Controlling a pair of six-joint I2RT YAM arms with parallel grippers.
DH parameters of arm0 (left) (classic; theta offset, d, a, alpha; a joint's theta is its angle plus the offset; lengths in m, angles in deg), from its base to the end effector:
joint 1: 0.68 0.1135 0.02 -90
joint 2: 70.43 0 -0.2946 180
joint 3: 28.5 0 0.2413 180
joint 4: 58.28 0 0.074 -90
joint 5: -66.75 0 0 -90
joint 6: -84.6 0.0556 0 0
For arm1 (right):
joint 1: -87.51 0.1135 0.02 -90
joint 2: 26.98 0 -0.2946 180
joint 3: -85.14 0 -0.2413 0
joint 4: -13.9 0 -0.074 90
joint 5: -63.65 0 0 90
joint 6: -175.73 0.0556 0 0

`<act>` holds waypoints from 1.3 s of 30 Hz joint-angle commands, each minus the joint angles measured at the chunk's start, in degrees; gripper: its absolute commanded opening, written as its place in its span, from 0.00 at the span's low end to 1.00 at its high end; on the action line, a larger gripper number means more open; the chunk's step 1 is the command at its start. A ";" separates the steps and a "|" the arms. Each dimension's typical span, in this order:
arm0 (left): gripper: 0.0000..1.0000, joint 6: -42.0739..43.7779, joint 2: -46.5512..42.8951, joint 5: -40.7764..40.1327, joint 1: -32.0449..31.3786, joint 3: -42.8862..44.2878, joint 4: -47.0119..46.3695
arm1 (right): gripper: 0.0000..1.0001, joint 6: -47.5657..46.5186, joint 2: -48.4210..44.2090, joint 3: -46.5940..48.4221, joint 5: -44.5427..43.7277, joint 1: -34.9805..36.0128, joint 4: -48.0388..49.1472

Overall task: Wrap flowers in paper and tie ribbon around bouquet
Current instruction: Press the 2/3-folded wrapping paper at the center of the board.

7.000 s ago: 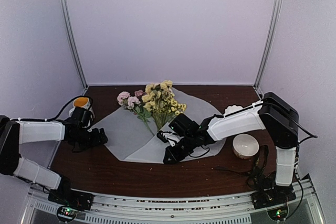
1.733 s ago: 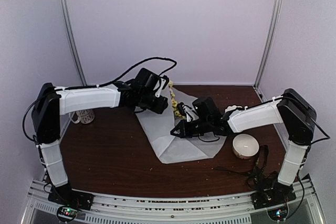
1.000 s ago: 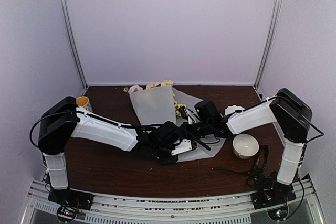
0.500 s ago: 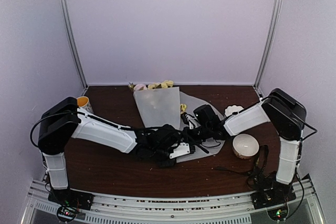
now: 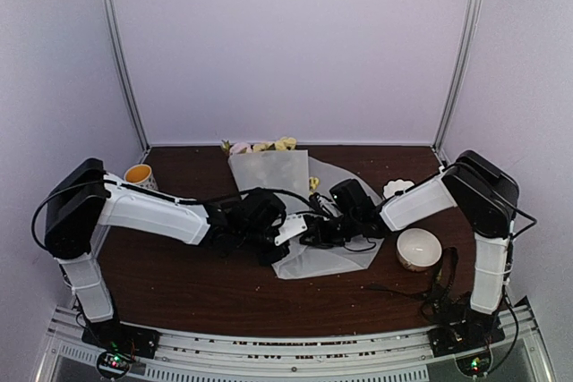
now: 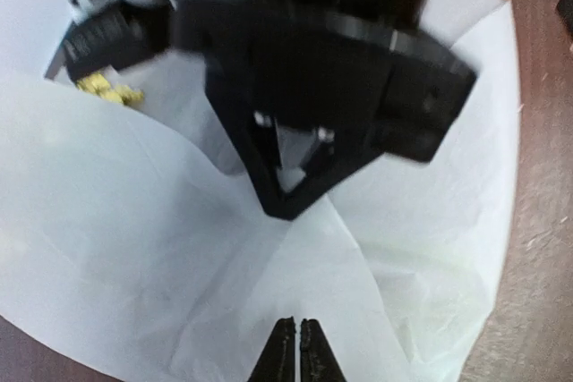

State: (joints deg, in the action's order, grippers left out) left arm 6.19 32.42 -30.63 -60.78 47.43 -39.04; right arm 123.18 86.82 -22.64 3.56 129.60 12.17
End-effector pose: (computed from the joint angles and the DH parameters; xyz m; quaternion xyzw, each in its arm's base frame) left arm 0.2007 -0.3346 0.1983 0.5227 0.7645 -0.0986 0.3642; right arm 0.2844 0.2943 0.1391 -0.1381 0.8822 0.4270 0.1427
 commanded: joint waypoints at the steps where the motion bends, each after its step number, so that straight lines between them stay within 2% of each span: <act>1: 0.06 -1.05 4.77 -3.01 0.06 0.76 2.28 | 0.00 -0.77 0.08 0.05 -1.05 -0.16 -2.21; 10: 0.06 -1.88 4.04 1.96 -2.44 -3.43 4.00 | 0.00 -0.93 -0.65 0.00 -1.26 -0.16 -2.42; 14: 0.06 -2.06 2.33 0.82 -3.54 -8.30 2.99 | 0.00 -0.63 -0.60 0.01 -1.26 -0.16 -2.23; 21: 0.06 -4.20 2.57 1.77 -3.63 -10.96 4.96 | 0.00 -0.63 -0.92 -0.19 -1.35 -0.16 -2.36; 28: 0.06 -4.29 -3.87 3.70 -5.29 -12.82 6.57 | 0.00 -0.65 -1.21 -0.20 -1.59 -0.16 -2.73; 31: 0.06 -3.45 -5.46 2.83 -5.29 -12.96 7.65 | 0.00 -0.76 -1.50 -0.12 -1.61 0.00 -3.02; 39: 0.07 -4.09 -9.60 -2.50 -3.65 -13.16 0.96 | 0.00 -1.06 -2.01 0.95 -1.86 0.84 -4.40</act>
State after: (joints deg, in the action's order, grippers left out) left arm 2.56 24.99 -30.78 -65.54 33.31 -34.47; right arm 122.96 86.43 -22.53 3.21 129.93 10.81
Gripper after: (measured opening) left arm 0.066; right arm 0.007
